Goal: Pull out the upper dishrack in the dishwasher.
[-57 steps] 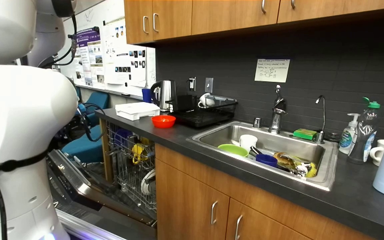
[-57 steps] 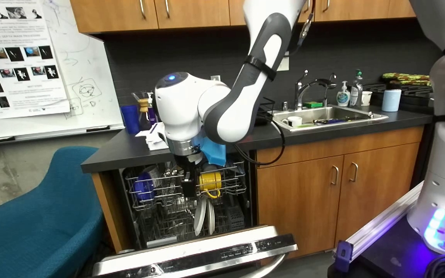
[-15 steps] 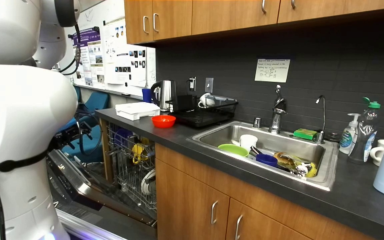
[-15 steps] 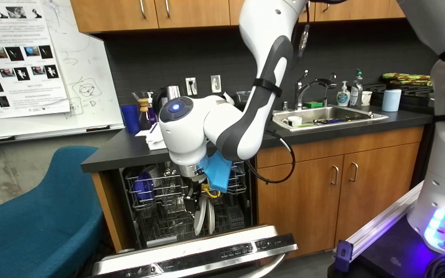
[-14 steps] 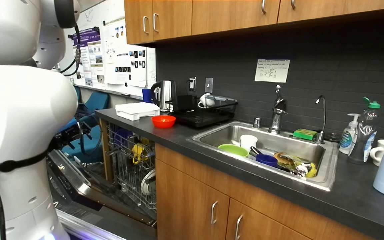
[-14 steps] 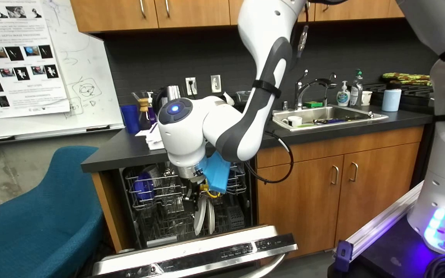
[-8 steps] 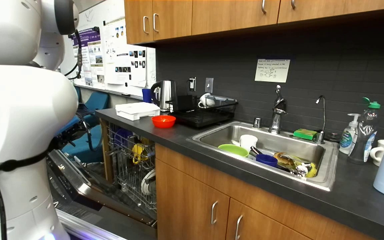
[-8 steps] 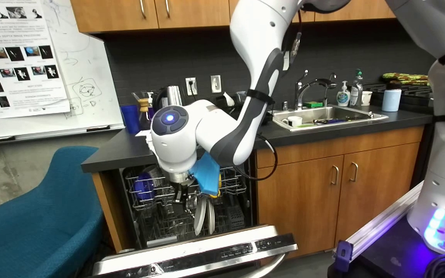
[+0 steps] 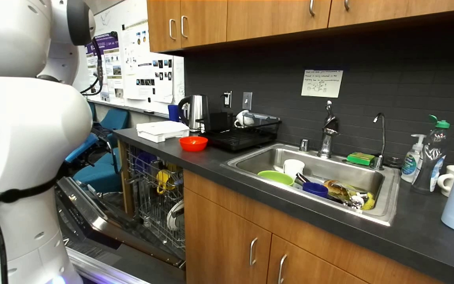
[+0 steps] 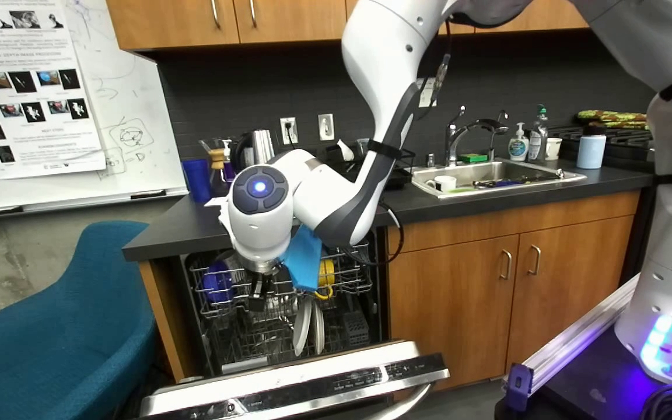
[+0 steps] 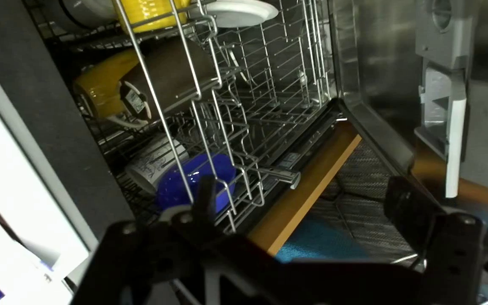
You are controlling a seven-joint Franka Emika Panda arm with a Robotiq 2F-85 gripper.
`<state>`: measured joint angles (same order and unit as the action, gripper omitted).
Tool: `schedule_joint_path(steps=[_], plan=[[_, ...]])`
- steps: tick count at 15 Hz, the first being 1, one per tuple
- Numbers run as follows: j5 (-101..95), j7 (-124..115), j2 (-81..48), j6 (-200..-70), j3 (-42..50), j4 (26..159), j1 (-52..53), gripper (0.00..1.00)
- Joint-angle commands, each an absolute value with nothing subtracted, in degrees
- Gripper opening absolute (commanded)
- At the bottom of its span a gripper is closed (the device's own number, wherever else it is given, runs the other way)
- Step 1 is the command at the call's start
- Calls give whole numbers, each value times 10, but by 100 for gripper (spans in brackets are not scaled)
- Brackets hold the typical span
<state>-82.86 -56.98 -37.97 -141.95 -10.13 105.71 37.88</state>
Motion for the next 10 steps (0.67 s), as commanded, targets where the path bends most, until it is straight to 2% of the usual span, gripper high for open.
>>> schedule_joint_path(steps=[1, 10], plan=[[-897, -626, -408, -1400, -106, 1026, 376, 100], [-990, -642, -486, -1315, -120, 950, 370, 100]])
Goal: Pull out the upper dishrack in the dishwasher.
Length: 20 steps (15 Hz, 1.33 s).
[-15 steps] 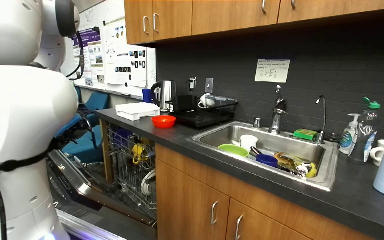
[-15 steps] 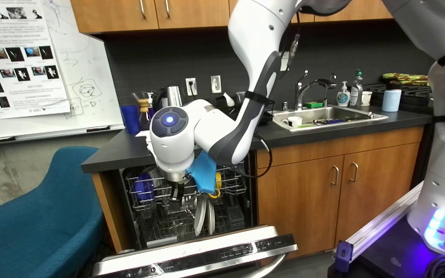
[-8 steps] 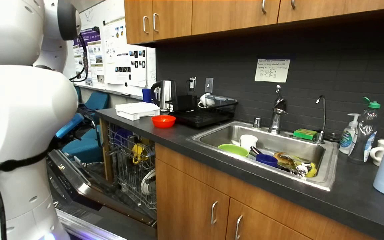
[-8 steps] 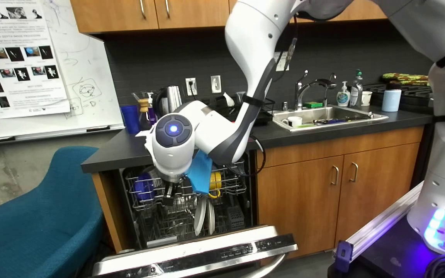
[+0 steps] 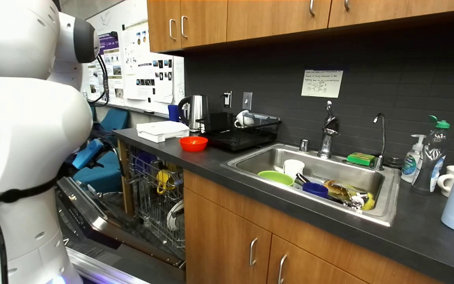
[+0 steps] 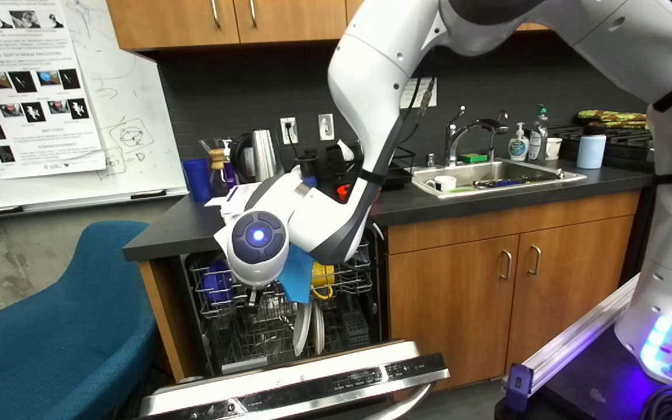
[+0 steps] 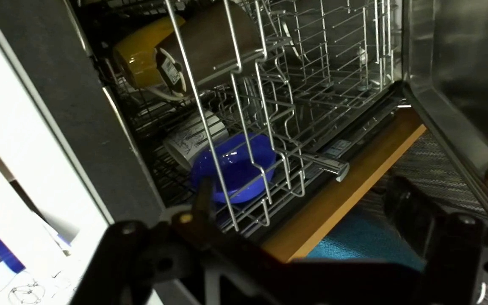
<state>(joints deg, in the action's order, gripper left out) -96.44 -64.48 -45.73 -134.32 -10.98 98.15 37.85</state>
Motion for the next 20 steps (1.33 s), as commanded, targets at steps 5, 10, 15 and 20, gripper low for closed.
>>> schedule_joint_path(steps=[5, 10, 15, 20], plan=[[-1004, -634, -526, -1276, -121, 918, 365, 100], [-1002, -620, -559, -1247, -120, 890, 364, 100], [-1000, -601, -589, -1221, -116, 847, 365, 100], [-1000, -590, -612, -1204, -112, 813, 365, 100]])
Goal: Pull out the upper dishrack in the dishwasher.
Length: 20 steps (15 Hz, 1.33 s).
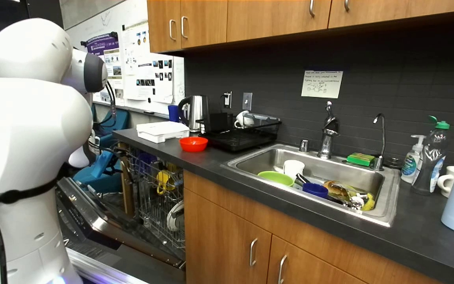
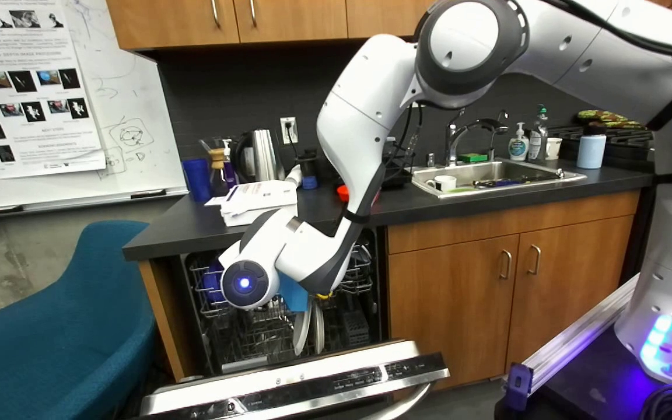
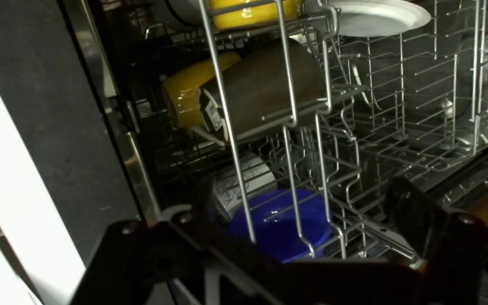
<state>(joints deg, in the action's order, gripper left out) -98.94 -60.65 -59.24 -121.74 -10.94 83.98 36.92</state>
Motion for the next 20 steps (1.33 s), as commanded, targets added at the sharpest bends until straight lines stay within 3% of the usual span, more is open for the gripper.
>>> schedule_joint_path(steps=[1, 17, 20], plan=[[-997, -595, -613, -1204, -112, 813, 361, 100], [-991, -610, -645, -1197, -115, 793, 316, 100], [-991, -602, -655, -1197, -115, 776, 317, 93]])
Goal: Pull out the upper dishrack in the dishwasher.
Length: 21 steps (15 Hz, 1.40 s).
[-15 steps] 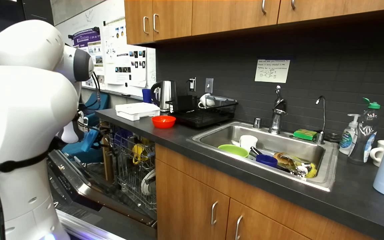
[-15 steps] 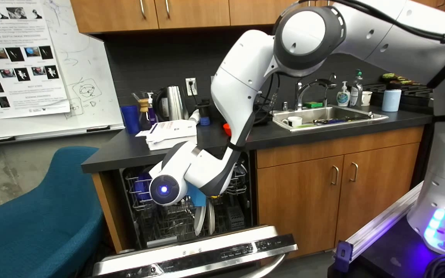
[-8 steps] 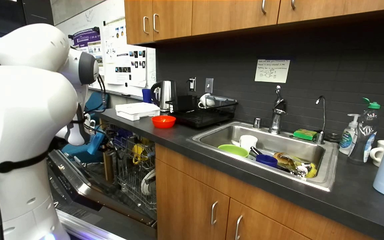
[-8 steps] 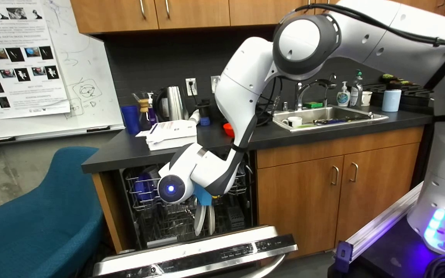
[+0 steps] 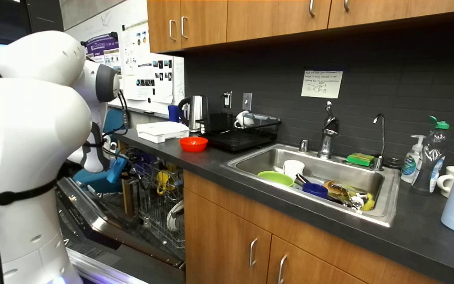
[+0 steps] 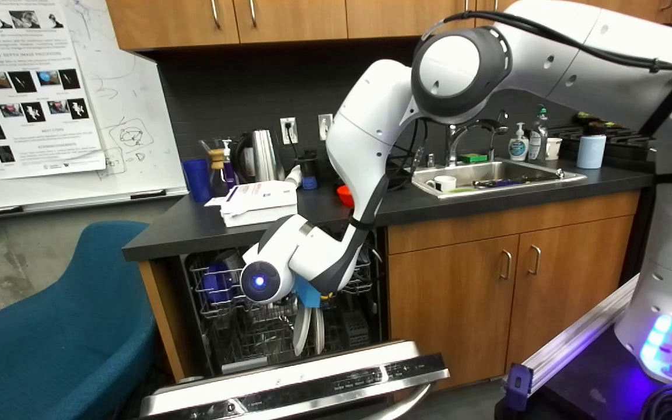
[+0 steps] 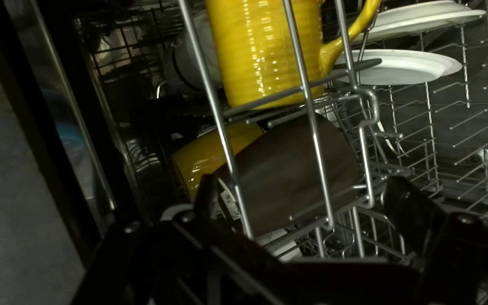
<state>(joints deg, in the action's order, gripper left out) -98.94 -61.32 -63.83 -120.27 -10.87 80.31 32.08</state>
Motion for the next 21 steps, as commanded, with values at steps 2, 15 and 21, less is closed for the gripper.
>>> schedule_joint_path(steps=[2, 15, 21], plan=[[-991, -597, -661, -1198, -114, 764, 320, 74], [-990, -591, -669, -1192, -109, 755, 321, 60], [-995, -604, -652, -1193, -109, 787, 320, 57]])
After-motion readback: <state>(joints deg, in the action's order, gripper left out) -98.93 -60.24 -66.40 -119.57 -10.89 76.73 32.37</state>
